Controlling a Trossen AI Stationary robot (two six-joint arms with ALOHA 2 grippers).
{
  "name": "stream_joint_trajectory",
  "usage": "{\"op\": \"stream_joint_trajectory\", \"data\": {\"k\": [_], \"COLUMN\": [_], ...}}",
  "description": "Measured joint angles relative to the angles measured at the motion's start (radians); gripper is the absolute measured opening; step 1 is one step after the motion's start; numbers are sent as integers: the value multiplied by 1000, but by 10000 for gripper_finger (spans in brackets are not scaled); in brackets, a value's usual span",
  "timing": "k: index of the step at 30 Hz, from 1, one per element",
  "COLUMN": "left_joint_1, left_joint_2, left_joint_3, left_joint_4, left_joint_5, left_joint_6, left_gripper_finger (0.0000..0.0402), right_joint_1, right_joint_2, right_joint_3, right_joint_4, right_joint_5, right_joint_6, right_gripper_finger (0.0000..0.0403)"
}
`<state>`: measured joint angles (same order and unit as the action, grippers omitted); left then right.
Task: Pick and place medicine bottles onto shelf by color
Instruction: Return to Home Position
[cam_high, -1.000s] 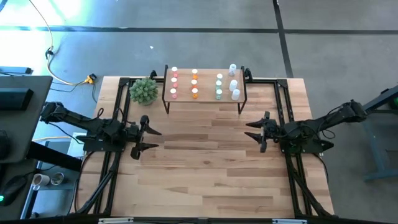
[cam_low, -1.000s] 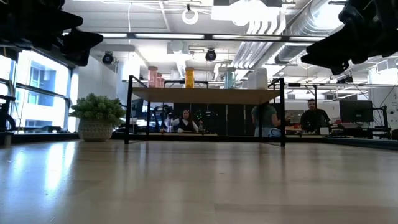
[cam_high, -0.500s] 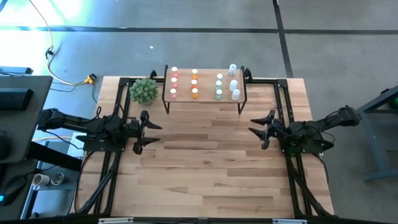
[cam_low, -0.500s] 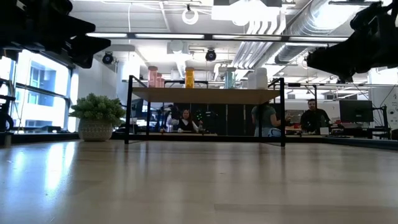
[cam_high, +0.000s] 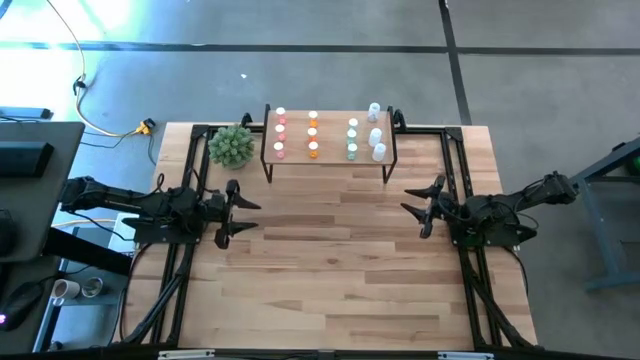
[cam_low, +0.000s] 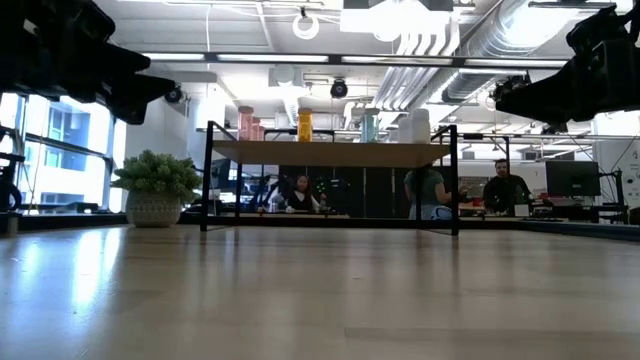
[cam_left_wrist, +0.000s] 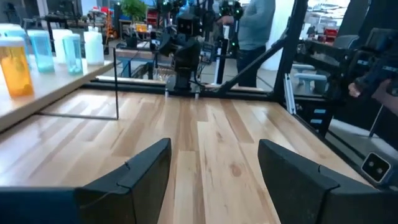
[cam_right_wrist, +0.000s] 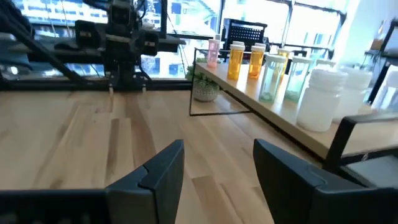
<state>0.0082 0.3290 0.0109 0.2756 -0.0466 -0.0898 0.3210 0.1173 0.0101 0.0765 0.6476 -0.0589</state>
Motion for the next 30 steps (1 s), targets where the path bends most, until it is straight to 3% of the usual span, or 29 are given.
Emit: {"op": "stream_joint_trajectory", "data": {"k": [10,17,30], "left_joint_1": [0,0,0], "left_joint_2": [-8,-6,-6], "left_joint_3": [1,1,1], "left_joint_4": [-1,-2,-2], "left_joint_5": [-2,1,1], "left_joint_6": [100,61,41], "left_gripper_finger": [229,229,229], "right_joint_1": [0,-1,0], "right_joint_2": [0,3,3], "right_joint_3": [0,0,-1], "right_joint_4": [1,-1,-8], "right_joint_5": [4,236,208], "right_joint_6": [-70,70,85], "right_gripper_finger": [184,184,184]}}
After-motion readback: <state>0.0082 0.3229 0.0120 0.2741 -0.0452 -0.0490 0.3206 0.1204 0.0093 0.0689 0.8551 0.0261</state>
